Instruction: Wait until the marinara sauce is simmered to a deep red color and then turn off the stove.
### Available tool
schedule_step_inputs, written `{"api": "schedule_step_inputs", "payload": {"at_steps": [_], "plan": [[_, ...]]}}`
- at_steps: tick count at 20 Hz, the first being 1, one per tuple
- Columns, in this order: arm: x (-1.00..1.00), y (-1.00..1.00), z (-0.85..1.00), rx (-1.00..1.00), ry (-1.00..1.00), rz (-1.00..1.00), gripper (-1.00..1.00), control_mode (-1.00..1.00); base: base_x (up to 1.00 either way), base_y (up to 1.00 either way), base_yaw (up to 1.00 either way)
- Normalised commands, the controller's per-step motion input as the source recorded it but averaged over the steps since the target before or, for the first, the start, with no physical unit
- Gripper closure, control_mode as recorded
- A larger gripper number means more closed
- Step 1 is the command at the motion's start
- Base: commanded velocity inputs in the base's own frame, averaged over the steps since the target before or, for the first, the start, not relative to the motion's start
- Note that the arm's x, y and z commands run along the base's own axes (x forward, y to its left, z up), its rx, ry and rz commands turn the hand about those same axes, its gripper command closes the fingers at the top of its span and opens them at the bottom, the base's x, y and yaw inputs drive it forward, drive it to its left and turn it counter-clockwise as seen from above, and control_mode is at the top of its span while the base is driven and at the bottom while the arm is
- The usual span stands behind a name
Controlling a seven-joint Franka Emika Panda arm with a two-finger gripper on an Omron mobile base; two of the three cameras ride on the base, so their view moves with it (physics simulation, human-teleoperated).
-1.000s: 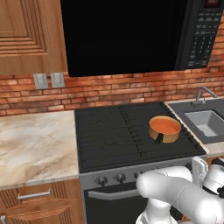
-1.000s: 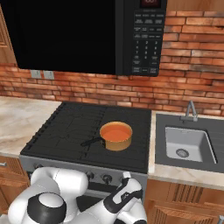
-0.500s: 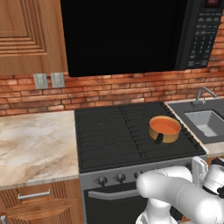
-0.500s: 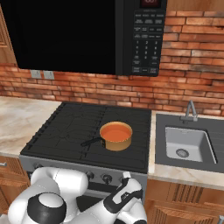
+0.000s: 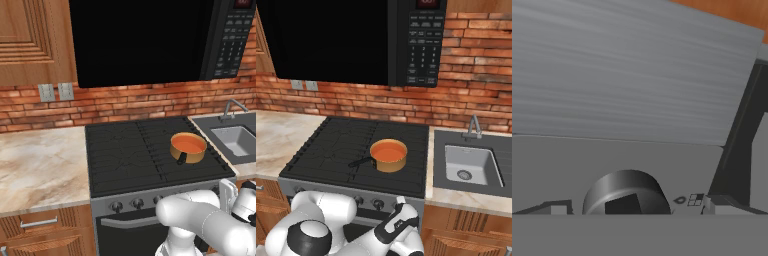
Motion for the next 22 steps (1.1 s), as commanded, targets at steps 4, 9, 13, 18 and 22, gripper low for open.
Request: {"api": "schedule_step_inputs", "payload": {"at_steps": [4, 9, 13, 18, 22], "plan": [[0.00, 0.00, 0.00, 0.00, 0.00, 0.00, -1.00, -1.00, 0.00, 0.00, 0.00], [0.00, 0.03, 0.00, 0.00, 0.00, 0.00, -1.00, -1.00, 0.00, 0.00, 0.00], [0.00, 0.08, 0.00, 0.00, 0.00, 0.00, -1.00, -1.00, 0.00, 0.00, 0.00], [0.00, 0.03, 0.00, 0.00, 0.00, 0.00, -1.00, -1.00, 0.00, 0.00, 0.00], [0.00, 0.04, 0.00, 0.00, 0.00, 0.00, -1.00, -1.00, 0.00, 0.00, 0.00]]}}
